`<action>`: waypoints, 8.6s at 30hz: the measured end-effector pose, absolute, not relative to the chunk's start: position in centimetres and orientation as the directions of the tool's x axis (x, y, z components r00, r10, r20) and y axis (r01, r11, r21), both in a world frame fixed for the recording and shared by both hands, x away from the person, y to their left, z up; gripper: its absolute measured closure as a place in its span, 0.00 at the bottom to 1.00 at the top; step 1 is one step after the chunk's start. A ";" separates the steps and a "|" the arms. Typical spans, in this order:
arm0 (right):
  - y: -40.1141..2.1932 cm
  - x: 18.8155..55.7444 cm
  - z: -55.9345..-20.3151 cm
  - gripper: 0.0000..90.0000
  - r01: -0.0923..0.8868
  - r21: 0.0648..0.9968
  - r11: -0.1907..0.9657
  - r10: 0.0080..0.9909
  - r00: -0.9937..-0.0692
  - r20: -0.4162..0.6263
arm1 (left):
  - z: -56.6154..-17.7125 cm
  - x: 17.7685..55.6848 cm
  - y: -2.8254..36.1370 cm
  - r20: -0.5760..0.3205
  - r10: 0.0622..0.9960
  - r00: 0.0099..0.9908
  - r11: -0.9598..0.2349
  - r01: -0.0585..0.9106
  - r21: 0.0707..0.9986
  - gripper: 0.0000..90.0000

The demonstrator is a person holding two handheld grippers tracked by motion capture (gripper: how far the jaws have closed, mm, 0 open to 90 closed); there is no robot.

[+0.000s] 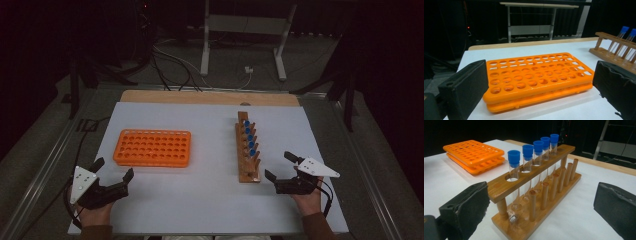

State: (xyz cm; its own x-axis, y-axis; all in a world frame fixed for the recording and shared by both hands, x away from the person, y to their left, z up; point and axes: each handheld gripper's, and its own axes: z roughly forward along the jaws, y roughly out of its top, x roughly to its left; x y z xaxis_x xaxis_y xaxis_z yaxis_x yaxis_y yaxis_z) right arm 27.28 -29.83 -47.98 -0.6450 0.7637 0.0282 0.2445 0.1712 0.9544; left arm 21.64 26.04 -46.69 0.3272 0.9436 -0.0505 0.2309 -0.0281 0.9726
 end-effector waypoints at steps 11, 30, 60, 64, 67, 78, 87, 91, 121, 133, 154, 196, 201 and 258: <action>-30.6 27.5 -47.8 0.00 0.239 0.961 0.141 0.772 -0.634 0.045 | -46.7 21.4 25.9 -0.053 0.946 0.320 -0.024 0.233 0.972 0.01; -30.5 27.3 -46.8 0.00 0.234 0.964 0.127 0.769 -0.637 0.053 | -46.8 21.6 25.7 -0.053 0.950 0.307 -0.024 0.243 0.970 0.01; -25.9 29.6 -45.7 0.25 0.279 0.926 0.255 0.676 -0.736 0.035 | -47.4 22.2 24.5 -0.042 0.939 0.342 -0.057 0.275 0.960 0.01; -25.4 29.7 -46.0 0.42 0.280 0.920 0.275 0.675 -0.738 0.023 | -47.4 22.2 24.6 -0.044 0.939 0.342 -0.055 0.276 0.960 0.01; -25.1 29.9 -46.2 0.54 0.280 0.915 0.292 0.675 -0.738 0.011 | -47.4 22.2 24.6 -0.045 0.939 0.342 -0.055 0.276 0.960 0.01; -24.3 30.6 -46.7 0.78 0.278 0.909 0.311 0.667 -0.745 -0.001 | -47.4 22.2 24.6 -0.045 0.937 0.345 -0.056 0.276 0.960 0.01; -23.7 31.1 -47.1 0.84 0.294 0.903 0.313 0.670 -0.742 0.009 | -47.4 22.3 24.5 -0.045 0.936 0.348 -0.057 0.278 0.959 0.01; -23.7 31.2 -47.2 0.84 0.293 0.905 0.310 0.673 -0.739 0.009 | -47.4 22.3 24.5 -0.045 0.936 0.349 -0.057 0.278 0.959 0.01; -24.6 30.7 -41.5 0.85 0.218 0.944 0.247 0.665 -0.747 -0.002 | -47.2 22.5 23.9 -0.111 0.927 0.358 -0.008 0.315 0.949 0.01; -22.6 30.8 -40.4 0.85 0.209 0.945 0.251 0.631 -0.776 0.004 | -44.4 24.8 18.4 -0.048 0.866 0.498 -0.096 0.259 0.961 0.01; -16.8 31.9 -40.1 0.85 0.244 0.931 0.273 0.551 -0.833 0.057 | -44.0 29.5 7.1 -0.041 0.695 0.718 -0.210 0.257 0.943 0.17; -21.4 32.2 -40.5 0.01 0.295 0.934 0.202 0.718 -0.694 0.064 | -45.2 31.1 11.3 -0.052 0.738 0.673 -0.188 0.279 0.942 0.87; -23.0 31.9 -41.1 0.00 0.297 0.935 0.193 0.735 -0.675 0.063 | -45.8 31.2 12.4 -0.055 0.761 0.646 -0.175 0.287 0.942 0.87; -24.5 32.2 -44.0 0.02 0.357 0.901 0.248 0.754 -0.655 0.053 | -47.5 29.4 16.4 -0.077 0.853 0.516 -0.137 0.364 0.921 0.20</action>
